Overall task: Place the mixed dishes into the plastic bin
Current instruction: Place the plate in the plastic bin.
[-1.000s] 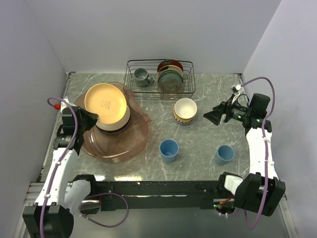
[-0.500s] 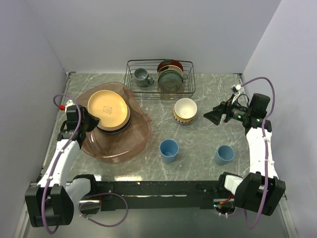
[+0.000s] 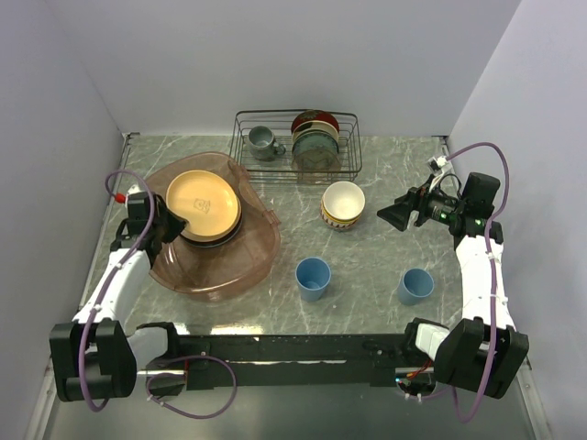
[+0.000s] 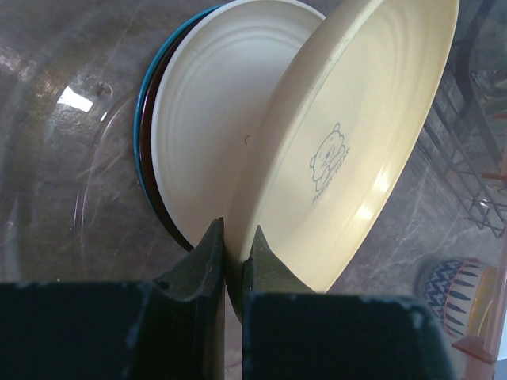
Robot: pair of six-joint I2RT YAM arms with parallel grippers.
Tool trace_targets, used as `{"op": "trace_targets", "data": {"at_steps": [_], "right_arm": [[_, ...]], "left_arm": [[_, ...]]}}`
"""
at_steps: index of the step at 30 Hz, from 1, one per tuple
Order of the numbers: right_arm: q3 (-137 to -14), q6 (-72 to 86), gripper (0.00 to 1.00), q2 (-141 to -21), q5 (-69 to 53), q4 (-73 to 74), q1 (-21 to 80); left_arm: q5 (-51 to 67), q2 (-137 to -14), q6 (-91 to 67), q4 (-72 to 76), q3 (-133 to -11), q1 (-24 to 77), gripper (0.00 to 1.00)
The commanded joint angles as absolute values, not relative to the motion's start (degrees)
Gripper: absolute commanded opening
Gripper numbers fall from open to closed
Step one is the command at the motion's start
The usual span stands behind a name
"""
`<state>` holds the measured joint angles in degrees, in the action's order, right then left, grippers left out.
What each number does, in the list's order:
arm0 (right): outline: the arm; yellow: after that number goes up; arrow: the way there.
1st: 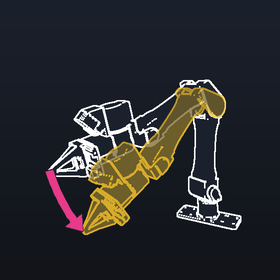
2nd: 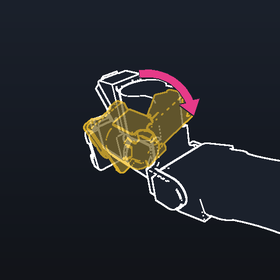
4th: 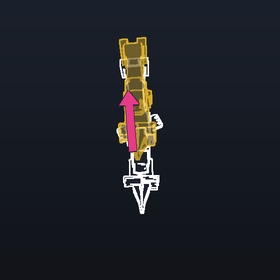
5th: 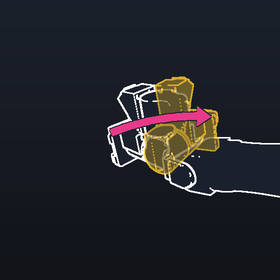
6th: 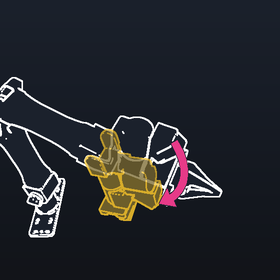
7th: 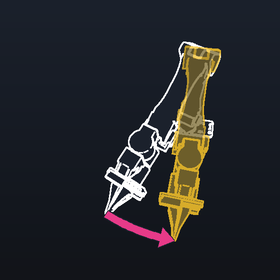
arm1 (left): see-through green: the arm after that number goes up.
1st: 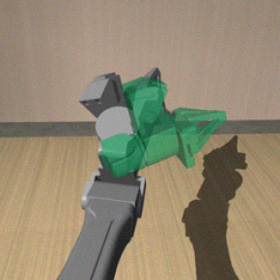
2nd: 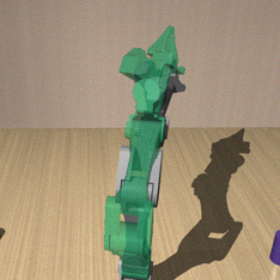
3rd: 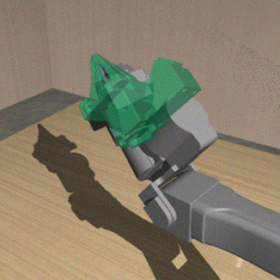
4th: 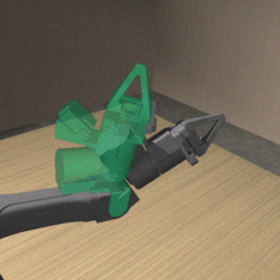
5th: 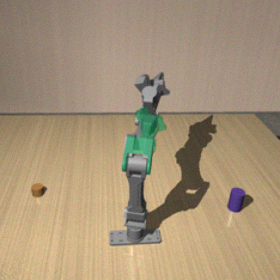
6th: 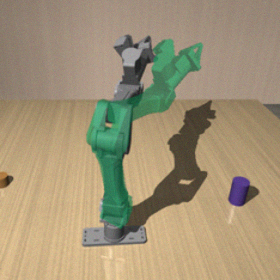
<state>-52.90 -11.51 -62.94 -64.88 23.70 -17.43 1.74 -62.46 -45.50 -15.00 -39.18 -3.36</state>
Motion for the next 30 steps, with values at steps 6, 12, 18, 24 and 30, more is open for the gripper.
{"op": "trace_targets", "data": {"at_steps": [6,12,18,24,30], "right_arm": [[-54.0,-12.6,1.0,-63.2,-64.5,23.6,-17.9],[-54.1,-12.7,1.0,-63.2,-64.3,23.7,-17.8],[-54.1,-12.7,1.0,-63.3,-64.2,23.7,-17.8],[-54.1,-12.8,1.0,-63.2,-64.2,23.9,-17.9],[-54.0,-12.8,1.0,-63.5,-63.9,23.8,-17.8]], "left_arm": [[3.7,-66.1,-45.1,-9.6,-40.0,-4.0,0.02],[4.2,-68.6,-45.0,-8.9,-40.9,-4.3,0.04],[4.8,-70.5,-44.7,-8.8,-41.4,-4.7,0.14],[5.4,-70.8,-44.6,-9.7,-41.9,-5.3,0.62],[5.4,-68.6,-42.7,-13.2,-44.2,-5.6,0.95]]}}
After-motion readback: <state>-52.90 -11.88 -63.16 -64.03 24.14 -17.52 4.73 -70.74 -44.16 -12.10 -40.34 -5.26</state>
